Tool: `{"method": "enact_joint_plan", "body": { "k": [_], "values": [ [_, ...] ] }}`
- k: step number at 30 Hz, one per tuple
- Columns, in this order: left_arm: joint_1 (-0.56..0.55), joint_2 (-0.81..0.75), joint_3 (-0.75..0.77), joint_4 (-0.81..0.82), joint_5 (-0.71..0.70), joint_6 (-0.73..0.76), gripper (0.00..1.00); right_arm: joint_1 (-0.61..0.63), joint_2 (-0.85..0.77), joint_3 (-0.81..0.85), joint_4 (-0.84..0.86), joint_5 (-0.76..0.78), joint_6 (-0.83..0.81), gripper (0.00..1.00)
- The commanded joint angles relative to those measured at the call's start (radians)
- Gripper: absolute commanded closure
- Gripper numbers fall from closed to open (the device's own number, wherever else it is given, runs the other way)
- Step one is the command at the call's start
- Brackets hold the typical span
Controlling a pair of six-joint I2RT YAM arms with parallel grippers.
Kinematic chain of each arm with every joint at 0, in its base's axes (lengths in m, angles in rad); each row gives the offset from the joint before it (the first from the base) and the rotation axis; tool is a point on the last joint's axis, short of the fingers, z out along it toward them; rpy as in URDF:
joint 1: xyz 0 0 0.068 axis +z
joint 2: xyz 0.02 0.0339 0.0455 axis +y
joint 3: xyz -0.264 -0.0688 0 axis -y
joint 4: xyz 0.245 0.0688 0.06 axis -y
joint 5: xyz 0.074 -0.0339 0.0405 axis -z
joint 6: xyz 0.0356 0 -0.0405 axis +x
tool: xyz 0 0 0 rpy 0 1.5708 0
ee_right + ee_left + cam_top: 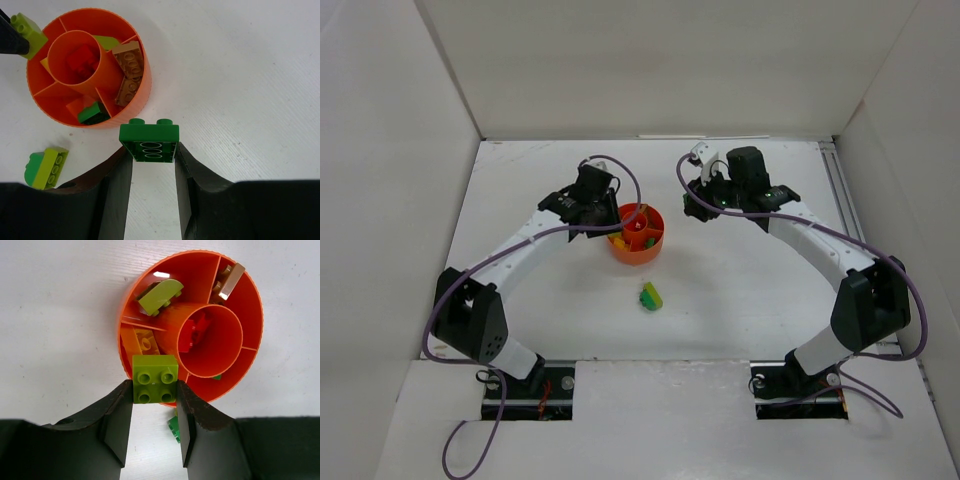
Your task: Sort the legos into containers by color
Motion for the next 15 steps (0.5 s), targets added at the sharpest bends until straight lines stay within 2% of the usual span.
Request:
{"method": "enact_joint_plan", "body": {
  "k": [1, 15],
  "values": [
    [-0.004, -0.051, 0.018, 0.000, -0.052, -0.007, 1.00, -0.002, -0.014, 0.038, 0.030, -0.022, -0.007, 1.00],
    [-0.004, 0.025, 0.113, 0.065, -0.054, 0.034, 1.00, -0.002, -0.032, 0.018, 0.040, -0.022, -0.007, 1.00]
  ]
}}
